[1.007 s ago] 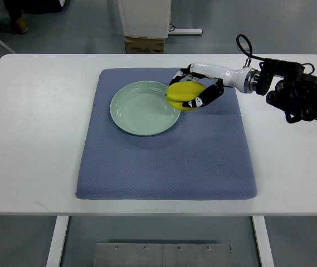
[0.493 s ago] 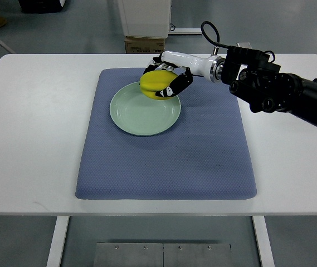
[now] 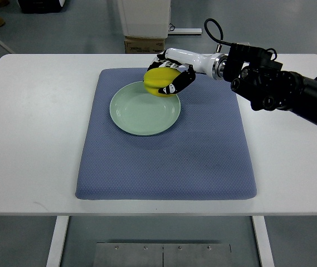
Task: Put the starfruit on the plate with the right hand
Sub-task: 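Lower the starfruit onto the plate and open the right hand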
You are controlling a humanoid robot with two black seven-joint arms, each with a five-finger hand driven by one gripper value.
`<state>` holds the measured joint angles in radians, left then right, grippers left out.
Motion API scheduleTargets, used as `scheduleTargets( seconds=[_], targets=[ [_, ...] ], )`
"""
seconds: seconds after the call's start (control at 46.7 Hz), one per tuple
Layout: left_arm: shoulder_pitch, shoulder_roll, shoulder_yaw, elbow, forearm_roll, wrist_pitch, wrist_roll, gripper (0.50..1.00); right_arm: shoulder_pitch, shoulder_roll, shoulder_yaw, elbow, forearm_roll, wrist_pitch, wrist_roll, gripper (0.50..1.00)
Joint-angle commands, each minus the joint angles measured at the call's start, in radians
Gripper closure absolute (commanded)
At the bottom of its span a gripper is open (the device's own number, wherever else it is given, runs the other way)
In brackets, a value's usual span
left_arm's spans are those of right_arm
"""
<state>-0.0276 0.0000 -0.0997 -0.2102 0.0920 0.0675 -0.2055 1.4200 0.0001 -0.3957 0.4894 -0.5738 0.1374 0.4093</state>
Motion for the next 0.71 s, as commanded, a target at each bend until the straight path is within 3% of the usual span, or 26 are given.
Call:
scheduleTargets(
  seconds=[0.0, 0.45, 0.686],
  targets=[
    [0.0, 0.0, 0.0, 0.0, 0.0, 0.0, 0.0, 0.5, 0.0, 0.0, 0.001, 0.017, 0.002, 0.001, 0.009, 1.0],
    [0.0, 0.0, 0.0, 0.0, 0.0, 0.0, 0.0, 0.5, 0.002, 0.0, 0.003, 0.112, -0.001, -0.002, 0.017, 1.0],
    [0.0, 0.0, 0.0, 0.0, 0.0, 0.0, 0.0, 0.5, -0.007, 0.0, 0.005, 0.133, -0.001, -0.01, -0.075, 1.0]
  ],
)
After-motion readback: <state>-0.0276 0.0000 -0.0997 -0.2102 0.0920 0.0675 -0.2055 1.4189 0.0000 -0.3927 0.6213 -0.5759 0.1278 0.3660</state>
